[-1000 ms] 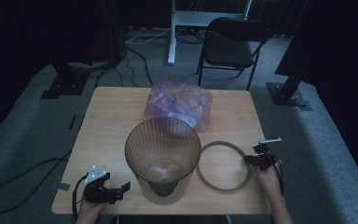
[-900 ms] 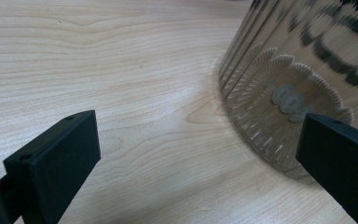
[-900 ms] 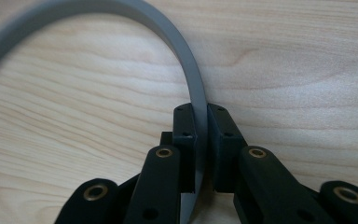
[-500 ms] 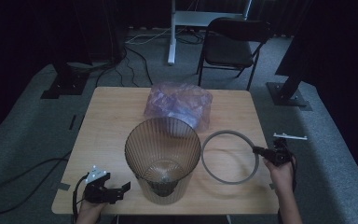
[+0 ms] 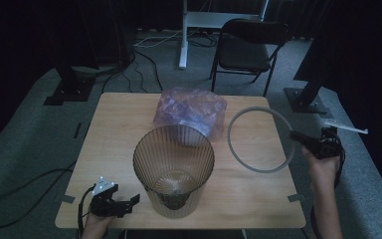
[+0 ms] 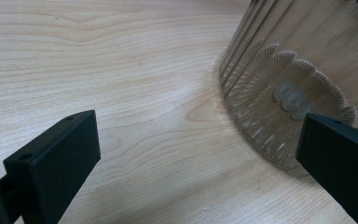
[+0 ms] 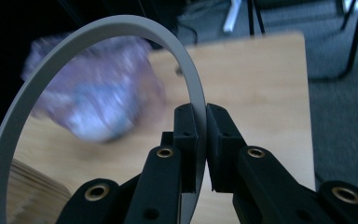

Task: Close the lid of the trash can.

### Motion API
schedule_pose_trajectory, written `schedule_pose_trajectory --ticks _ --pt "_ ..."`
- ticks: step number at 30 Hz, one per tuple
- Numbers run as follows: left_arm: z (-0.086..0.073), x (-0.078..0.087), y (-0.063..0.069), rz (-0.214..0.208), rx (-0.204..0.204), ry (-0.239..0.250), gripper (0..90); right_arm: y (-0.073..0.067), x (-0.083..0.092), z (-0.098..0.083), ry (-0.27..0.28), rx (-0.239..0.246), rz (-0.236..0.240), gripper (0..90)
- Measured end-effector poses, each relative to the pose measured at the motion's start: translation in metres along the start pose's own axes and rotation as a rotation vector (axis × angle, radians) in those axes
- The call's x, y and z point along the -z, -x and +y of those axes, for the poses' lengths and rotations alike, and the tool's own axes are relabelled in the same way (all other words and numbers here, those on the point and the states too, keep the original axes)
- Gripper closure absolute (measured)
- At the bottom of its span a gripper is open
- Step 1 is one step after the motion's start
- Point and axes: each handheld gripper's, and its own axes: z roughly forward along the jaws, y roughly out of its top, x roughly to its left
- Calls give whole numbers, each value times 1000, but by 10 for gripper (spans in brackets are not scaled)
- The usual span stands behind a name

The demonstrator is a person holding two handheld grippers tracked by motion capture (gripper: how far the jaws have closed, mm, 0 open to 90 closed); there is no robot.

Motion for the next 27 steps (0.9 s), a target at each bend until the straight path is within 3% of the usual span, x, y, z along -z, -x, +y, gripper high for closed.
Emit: schedule_pose_trajectory --ticks 6,10,15,20,27 --pt "0 0 1 0 -3 -2 0 -39 9 41 57 70 64 839" --pt "0 0 0 -3 0 0 0 -74 5 63 68 126 134 839" --pt "0 1 0 -6 -3 0 0 -113 -5 78 67 182 219 839" --pt "0 1 0 -9 -1 2 0 -155 -25 81 14 255 289 838" --pt "0 1 -1 -11 -4 5 0 -209 -67 67 -122 336 389 838"
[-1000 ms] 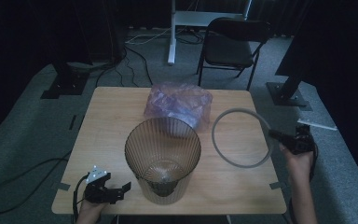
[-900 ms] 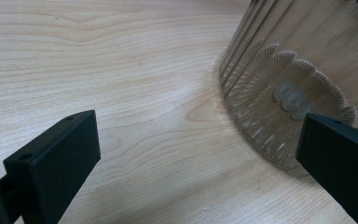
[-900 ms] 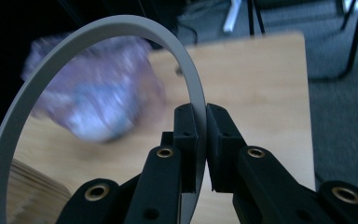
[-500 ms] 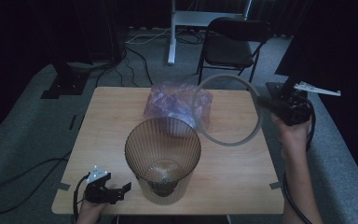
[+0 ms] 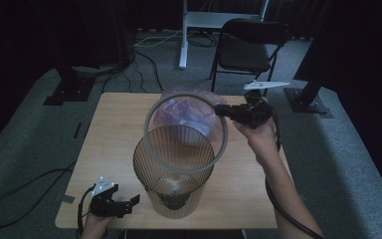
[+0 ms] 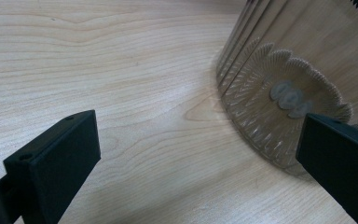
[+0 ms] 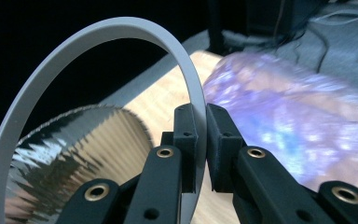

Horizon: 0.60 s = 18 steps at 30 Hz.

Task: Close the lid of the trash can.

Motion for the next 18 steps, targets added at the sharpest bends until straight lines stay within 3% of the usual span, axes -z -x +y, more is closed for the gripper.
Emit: schedule_pose_trajectory --ticks 4,9,11,18 --pt "0 0 0 1 -2 1 0 -14 -29 -1 -71 29 28 838" --pt "0 1 0 -6 6 5 0 -23 -49 -4 -128 37 60 838" --pt "0 0 -1 -5 6 1 0 -21 -51 -4 -127 9 91 838" --pt "0 0 0 -7 5 0 0 -19 -38 2 -136 3 116 838"
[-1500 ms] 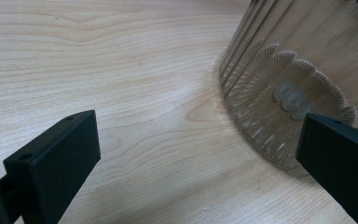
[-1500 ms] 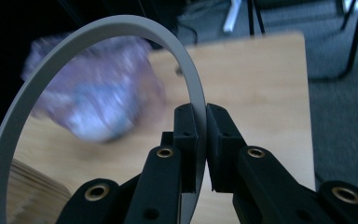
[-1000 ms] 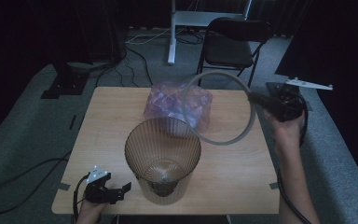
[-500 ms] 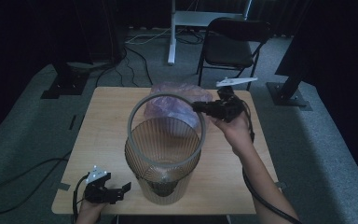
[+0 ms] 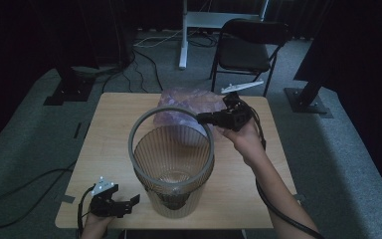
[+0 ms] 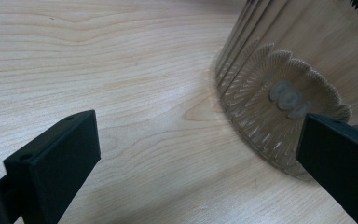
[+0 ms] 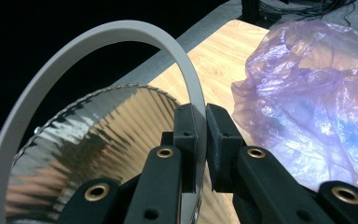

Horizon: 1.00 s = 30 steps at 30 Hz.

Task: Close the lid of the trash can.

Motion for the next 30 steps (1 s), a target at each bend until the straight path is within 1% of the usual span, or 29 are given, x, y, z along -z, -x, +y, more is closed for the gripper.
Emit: schedule_pose_trajectory --ticks 4,5,6,9,10,11,12,14,15,17,19,21,23,25,27,30 --pt "0 0 1 1 -2 -2 0 0 10 0 3 -5 14 838" --pt "0 0 1 3 -2 -2 0 0 12 0 4 -3 7 838" --pt "0 0 1 2 -2 -3 0 0 14 -1 0 0 1 838" --pt "0 0 0 2 1 -1 0 1 18 -4 -1 -1 17 838" --pt "0 -1 0 2 -1 -2 0 1 18 -5 -6 0 14 838" --pt "0 -1 0 2 -1 -3 0 1 17 -6 -17 6 11 838" --pt "0 -1 0 1 -1 -3 0 1 16 -7 -20 2 11 838" --pt "0 -1 0 2 1 -1 0 2 13 -9 -21 -5 28 838" --pt "0 -1 0 3 -2 -3 0 1 11 -9 -26 -5 22 838" --pt "0 -1 0 3 -1 -1 0 -1 6 -8 -27 1 31 838" --pt "0 -1 0 2 1 -1 0 -6 1 -7 -46 23 3 838" --pt "0 -1 0 3 -1 -1 0 -8 -4 -7 -59 27 3 838" --pt "0 0 0 1 1 -1 0 -7 -7 -7 -66 33 -6 837" --pt "0 0 0 -1 0 -4 0 -5 -9 -9 -70 24 -4 837" --pt "0 -1 0 -2 -1 -6 0 -4 -12 -11 -84 28 -22 836" --pt "0 -1 1 -4 -6 -14 0 -3 -14 -12 -89 27 -19 835"
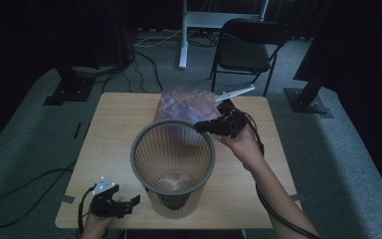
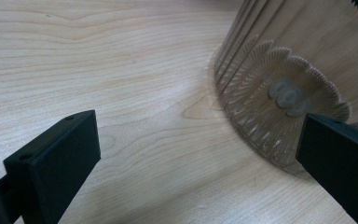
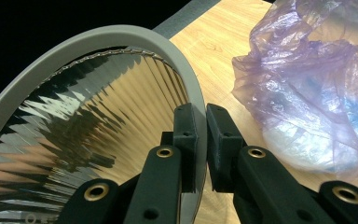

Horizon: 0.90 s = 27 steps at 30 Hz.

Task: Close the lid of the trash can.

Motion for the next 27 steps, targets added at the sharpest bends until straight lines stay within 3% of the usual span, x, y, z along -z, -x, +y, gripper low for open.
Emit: schedule_pose_trajectory --ticks 4,8,12,14,17,19,21,27 --pt "0 0 0 -1 4 0 0 -4 -1 1 -7 35 -32 824" --pt "0 0 -1 -3 5 4 0 -5 3 2 26 43 -27 602" --pt "0 0 0 -2 1 -1 0 -8 5 2 43 59 -34 485" --pt "0 0 0 -3 1 -1 0 -10 3 1 37 70 -42 380" --pt "0 -1 0 -1 0 -2 0 -16 -2 0 21 132 -52 164" --pt "0 0 0 -1 1 -1 0 -20 -4 -1 29 160 -37 128" --pt "0 0 0 -1 1 -2 0 -25 -6 -3 27 205 -65 122" --pt "0 0 0 1 -3 -3 0 -34 -9 -6 83 239 -132 122"
